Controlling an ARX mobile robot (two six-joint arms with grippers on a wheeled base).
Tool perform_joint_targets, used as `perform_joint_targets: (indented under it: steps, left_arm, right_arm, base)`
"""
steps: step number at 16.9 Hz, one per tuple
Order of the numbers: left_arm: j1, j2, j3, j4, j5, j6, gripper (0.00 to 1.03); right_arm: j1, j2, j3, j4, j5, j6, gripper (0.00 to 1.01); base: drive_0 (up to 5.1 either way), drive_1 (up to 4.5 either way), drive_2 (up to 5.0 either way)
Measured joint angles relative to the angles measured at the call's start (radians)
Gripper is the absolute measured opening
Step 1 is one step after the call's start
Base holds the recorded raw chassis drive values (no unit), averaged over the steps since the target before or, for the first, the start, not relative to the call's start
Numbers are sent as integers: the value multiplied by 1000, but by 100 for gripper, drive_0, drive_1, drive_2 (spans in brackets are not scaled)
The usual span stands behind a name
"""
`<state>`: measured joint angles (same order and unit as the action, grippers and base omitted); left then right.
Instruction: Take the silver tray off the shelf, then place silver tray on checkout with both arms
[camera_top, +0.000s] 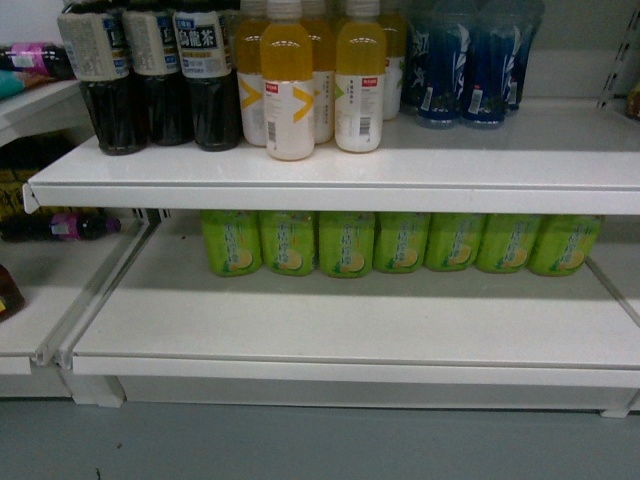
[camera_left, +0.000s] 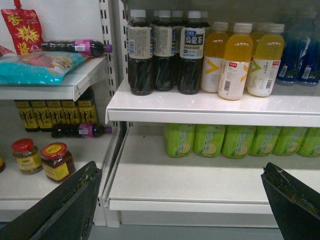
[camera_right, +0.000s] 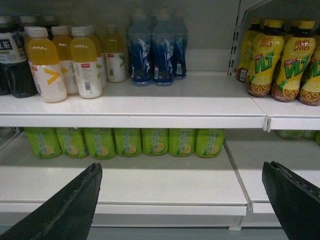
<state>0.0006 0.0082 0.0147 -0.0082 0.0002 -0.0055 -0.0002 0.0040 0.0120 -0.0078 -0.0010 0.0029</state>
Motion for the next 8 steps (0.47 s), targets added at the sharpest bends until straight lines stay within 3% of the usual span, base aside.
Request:
perform_joint_targets:
  steps: [8]
  left_arm:
    - [0, 0, 0, 4, 0, 6, 98]
  right_arm:
    - [0, 0, 0, 2, 0, -2, 98]
  base:
    - [0, 0, 0]
